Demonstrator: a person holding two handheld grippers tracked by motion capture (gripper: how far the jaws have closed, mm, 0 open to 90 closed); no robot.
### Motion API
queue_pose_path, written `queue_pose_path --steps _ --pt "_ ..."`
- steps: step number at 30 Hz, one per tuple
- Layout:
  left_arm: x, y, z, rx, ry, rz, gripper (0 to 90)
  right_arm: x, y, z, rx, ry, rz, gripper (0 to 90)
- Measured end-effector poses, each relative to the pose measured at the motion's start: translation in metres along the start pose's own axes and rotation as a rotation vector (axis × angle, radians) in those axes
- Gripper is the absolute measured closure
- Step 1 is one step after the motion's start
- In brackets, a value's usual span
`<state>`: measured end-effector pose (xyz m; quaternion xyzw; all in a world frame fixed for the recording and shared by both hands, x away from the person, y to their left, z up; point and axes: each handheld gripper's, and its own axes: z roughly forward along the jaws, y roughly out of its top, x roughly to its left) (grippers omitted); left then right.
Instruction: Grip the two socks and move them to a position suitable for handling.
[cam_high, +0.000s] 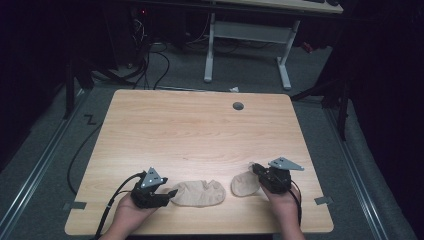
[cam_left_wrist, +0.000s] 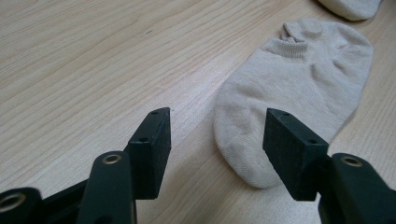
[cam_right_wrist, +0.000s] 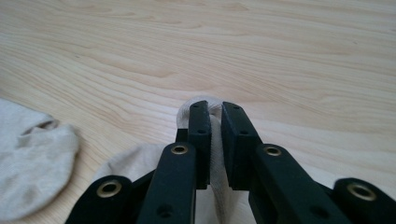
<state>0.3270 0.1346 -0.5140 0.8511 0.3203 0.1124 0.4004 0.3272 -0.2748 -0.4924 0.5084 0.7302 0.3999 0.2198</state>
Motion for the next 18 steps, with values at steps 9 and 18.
queue_pose_path --steps 9,18 --pt "0.001 0.0 -0.001 -0.001 0.0 -0.001 42.2 -0.026 -0.016 -0.023 -0.004 -0.086 0.042 75.1" --pt "0.001 0.0 0.001 0.001 0.001 0.0 42.3 -0.029 -0.018 -0.044 -0.035 -0.122 0.024 76.6"
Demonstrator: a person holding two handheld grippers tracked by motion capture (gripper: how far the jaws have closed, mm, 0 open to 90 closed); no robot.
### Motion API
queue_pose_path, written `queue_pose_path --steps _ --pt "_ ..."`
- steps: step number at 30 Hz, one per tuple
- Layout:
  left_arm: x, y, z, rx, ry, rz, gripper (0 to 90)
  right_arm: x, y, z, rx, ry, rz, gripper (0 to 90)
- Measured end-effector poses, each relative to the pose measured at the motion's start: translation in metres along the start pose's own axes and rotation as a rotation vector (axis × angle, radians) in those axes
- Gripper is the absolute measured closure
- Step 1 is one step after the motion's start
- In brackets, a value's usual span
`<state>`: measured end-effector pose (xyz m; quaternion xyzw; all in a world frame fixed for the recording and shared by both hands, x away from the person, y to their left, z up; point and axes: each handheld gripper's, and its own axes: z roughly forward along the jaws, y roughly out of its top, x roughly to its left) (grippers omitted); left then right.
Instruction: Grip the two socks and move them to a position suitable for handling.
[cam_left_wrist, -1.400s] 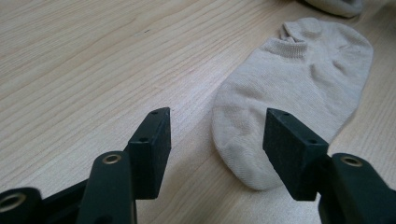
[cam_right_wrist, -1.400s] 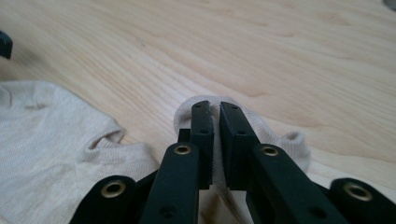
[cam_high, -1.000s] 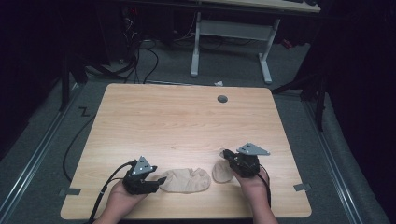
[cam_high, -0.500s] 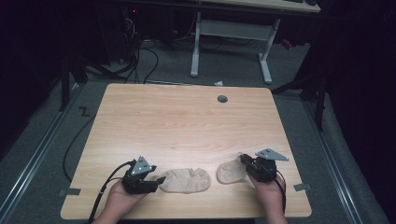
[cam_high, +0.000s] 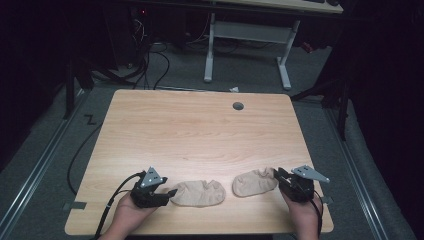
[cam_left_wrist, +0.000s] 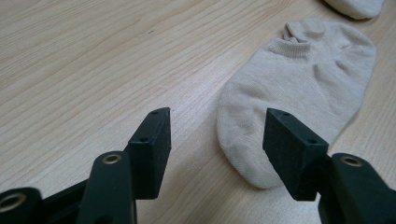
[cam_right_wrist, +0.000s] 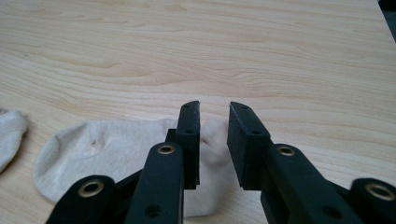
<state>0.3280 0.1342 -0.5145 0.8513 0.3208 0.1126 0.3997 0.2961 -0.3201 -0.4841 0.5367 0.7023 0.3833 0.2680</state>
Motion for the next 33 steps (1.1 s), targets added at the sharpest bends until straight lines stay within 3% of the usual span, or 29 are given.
queue_pose_path --steps 2,4,5,6,8,11,16,24,33 --pt "0.0 0.0 0.0 0.001 0.0 0.002 42.2 0.002 0.0 0.002 0.016 0.008 -0.02 79.0" --pt "-0.001 0.0 0.0 0.002 0.001 0.004 42.2 0.005 -0.003 0.01 0.082 0.05 -0.056 82.1" --pt "-0.001 0.0 0.0 0.002 0.001 0.004 42.3 0.005 -0.003 0.01 0.082 0.05 -0.056 82.1" --pt "0.0 0.0 0.0 0.004 0.002 0.004 42.3 0.01 -0.007 0.017 0.137 0.088 -0.08 83.4" --pt "0.0 0.0 0.0 0.002 0.003 0.004 42.3 0.011 -0.008 0.019 0.153 0.099 -0.085 83.6" --pt "0.0 0.0 0.0 0.002 0.005 0.003 42.3 0.022 -0.009 0.027 0.187 0.163 -0.103 85.9" --pt "-0.001 0.0 -0.001 -0.003 0.009 0.004 42.4 0.038 -0.012 0.04 0.251 0.179 -0.145 90.0" --pt "-0.001 0.001 0.0 -0.009 0.011 0.006 42.9 0.055 -0.006 0.06 0.235 0.168 -0.166 90.0" --pt "0.0 0.001 -0.001 -0.009 0.017 0.007 42.8 0.09 0.018 0.099 0.23 0.193 -0.257 90.0"
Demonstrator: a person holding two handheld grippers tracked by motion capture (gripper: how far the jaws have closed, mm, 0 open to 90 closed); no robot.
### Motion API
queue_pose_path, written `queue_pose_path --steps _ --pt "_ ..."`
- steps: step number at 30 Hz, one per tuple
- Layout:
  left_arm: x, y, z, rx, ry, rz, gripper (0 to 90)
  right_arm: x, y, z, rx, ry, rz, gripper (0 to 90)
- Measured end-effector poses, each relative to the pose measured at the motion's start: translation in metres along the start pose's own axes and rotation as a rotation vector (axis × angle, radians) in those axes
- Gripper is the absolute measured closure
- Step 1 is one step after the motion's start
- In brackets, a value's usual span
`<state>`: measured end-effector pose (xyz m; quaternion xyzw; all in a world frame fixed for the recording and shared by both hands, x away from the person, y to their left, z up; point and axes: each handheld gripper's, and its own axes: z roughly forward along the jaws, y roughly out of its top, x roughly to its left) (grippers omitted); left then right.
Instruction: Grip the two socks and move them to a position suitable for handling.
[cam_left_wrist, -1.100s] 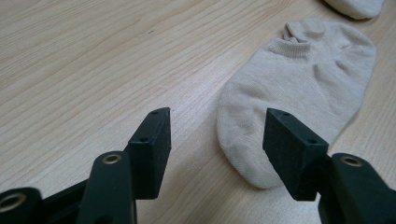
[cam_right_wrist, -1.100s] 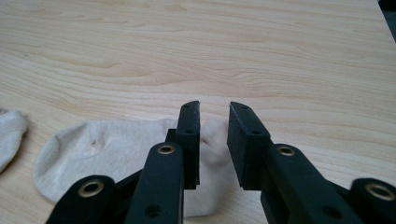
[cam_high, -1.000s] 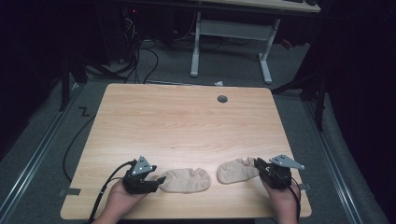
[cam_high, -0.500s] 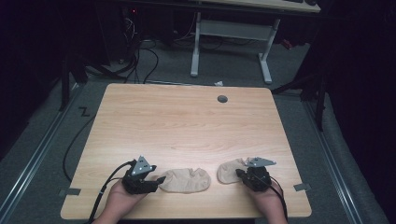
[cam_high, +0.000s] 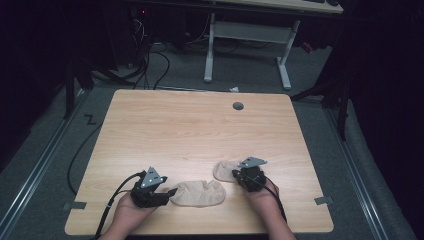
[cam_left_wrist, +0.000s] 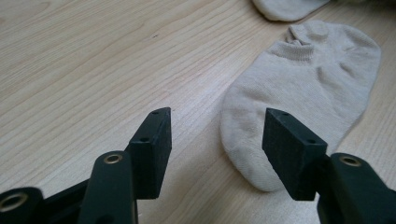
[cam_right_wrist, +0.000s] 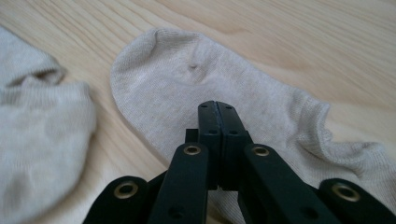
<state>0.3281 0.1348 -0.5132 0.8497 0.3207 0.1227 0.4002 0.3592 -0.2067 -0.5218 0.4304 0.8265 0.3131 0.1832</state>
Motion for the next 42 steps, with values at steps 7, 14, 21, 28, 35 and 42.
queue_pose_path --steps 7,14,21,28,35,42 --pt "0.004 0.0 -0.002 -0.005 0.01 -0.006 42.8 0.019 0.03 0.026 0.005 0.022 -0.055 90.0" --pt "0.008 -0.001 -0.002 -0.008 0.02 -0.012 43.0 0.046 0.052 0.046 0.003 0.042 -0.1 90.0" --pt "0.01 -0.001 -0.002 -0.011 0.029 -0.017 43.2 0.069 0.065 0.056 0.007 0.048 -0.151 90.0" --pt "0.012 -0.001 -0.002 -0.007 0.035 -0.022 43.4 0.087 0.071 0.062 0.006 0.065 -0.189 90.0" --pt "0.014 -0.001 -0.001 -0.006 0.039 -0.028 43.7 0.092 0.073 0.063 0.008 0.063 -0.21 90.0" --pt "0.018 -0.001 -0.002 -0.009 0.042 -0.047 44.1 0.092 0.072 0.063 0.004 0.065 -0.212 88.7"
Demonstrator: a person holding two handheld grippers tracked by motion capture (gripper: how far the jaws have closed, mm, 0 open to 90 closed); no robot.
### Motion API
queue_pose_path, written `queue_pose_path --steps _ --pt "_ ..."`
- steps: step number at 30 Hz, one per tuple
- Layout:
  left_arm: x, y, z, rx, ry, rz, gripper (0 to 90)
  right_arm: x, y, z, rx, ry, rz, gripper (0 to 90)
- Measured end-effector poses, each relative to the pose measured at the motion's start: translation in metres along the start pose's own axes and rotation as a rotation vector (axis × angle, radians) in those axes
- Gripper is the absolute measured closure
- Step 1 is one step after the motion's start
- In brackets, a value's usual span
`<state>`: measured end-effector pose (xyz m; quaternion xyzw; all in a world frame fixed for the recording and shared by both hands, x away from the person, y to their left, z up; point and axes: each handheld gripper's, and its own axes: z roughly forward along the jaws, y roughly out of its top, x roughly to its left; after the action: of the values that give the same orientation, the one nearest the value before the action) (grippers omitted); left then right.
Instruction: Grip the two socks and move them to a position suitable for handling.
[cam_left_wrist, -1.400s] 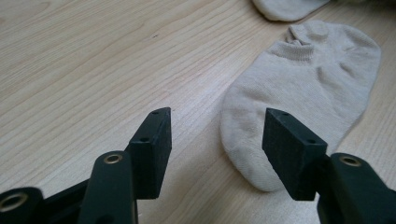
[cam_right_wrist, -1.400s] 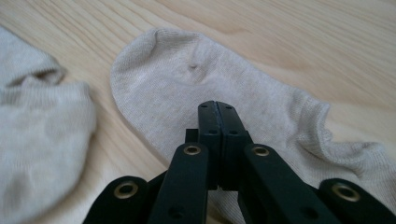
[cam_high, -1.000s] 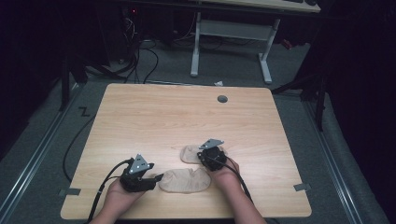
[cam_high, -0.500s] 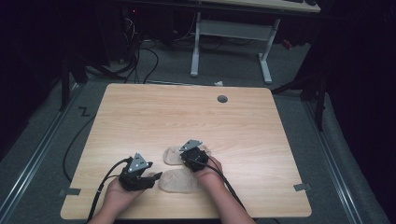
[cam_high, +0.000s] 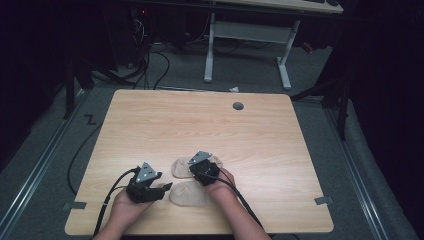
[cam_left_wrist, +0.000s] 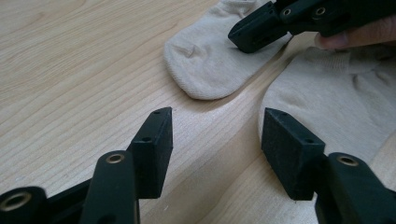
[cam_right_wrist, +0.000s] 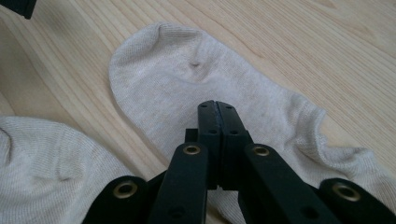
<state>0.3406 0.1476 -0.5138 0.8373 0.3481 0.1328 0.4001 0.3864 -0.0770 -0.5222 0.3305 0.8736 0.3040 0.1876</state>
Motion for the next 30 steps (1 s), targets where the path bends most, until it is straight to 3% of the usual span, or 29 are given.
queue_pose_path --steps 4,7,8,12,15,16,18,22,26,28,30 --pt "0.002 0.0 0.001 -0.003 0.0 -0.013 44.7 -0.001 -0.003 -0.004 -0.04 0.017 0.014 82.6" --pt "0.004 0.001 0.001 -0.004 -0.002 -0.021 44.9 -0.005 -0.006 -0.016 -0.078 0.0 0.03 80.5" --pt "0.006 0.001 0.001 -0.006 -0.001 -0.026 45.0 -0.01 -0.008 -0.027 -0.107 -0.02 0.044 79.3" --pt "0.012 0.002 0.005 -0.019 0.01 -0.054 45.4 -0.02 -0.015 -0.04 -0.132 -0.045 0.065 78.1" --pt "0.017 0.004 0.012 -0.019 0.021 -0.069 45.6 -0.034 -0.027 -0.051 -0.154 -0.076 0.09 76.3" --pt "0.017 0.005 0.016 -0.015 0.027 -0.063 45.5 -0.045 -0.038 -0.057 -0.158 -0.101 0.114 73.9" --pt "0.017 0.007 0.021 -0.013 0.046 -0.049 45.4 -0.048 -0.041 -0.059 -0.155 -0.106 0.122 72.7" --pt "0.02 0.014 0.031 -0.011 0.06 -0.043 45.4 -0.065 -0.067 -0.071 -0.149 -0.148 0.185 68.3" --pt "0.02 0.019 0.038 -0.021 0.061 -0.051 45.5 -0.071 -0.077 -0.074 -0.151 -0.141 0.219 65.5" --pt "0.024 0.022 0.049 -0.002 0.064 -0.069 46.4 -0.072 -0.076 -0.068 -0.163 -0.096 0.267 63.8" --pt "0.024 0.023 0.052 0.004 0.065 -0.071 46.8 -0.072 -0.074 -0.065 -0.167 -0.086 0.268 63.5"
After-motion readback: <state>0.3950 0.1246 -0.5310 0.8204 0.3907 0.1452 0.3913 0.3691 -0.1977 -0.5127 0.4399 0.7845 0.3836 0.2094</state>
